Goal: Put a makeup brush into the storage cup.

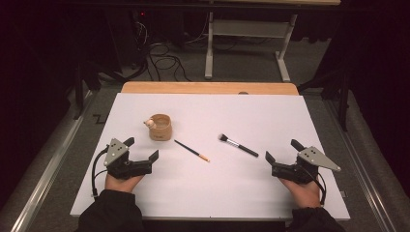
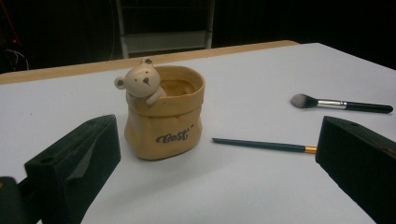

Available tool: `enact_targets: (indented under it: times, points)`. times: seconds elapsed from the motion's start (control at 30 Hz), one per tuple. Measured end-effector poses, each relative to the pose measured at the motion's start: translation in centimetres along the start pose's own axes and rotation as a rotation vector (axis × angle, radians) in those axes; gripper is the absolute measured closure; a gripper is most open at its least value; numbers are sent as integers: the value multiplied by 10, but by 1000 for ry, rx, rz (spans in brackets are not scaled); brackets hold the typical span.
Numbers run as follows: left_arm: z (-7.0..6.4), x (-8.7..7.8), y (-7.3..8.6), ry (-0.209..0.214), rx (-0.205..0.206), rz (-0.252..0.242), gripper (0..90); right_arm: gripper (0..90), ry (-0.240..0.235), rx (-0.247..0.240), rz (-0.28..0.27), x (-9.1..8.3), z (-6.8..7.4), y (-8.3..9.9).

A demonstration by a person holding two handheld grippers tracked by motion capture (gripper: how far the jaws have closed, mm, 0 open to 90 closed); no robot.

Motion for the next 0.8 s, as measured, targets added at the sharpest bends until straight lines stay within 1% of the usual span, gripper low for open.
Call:
enact_targets:
  times: [0.5,0.8]
  points:
    - [0,0,0,0,2,2,6,5,-2,-5,1,0,0,0]
    - [1,0,1,-3,3,7,6,5,7,-11,0,1,-2,-1]
Point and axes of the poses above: each handheld gripper's, and its own axes: x roughly forward along the jaws, y roughly out of its underside, z roughly to its left, the point moved 10 cm from there along x, roughly forward along the jaws, and after that the axes turned 12 degrees about -z, right-handed, at the moved point
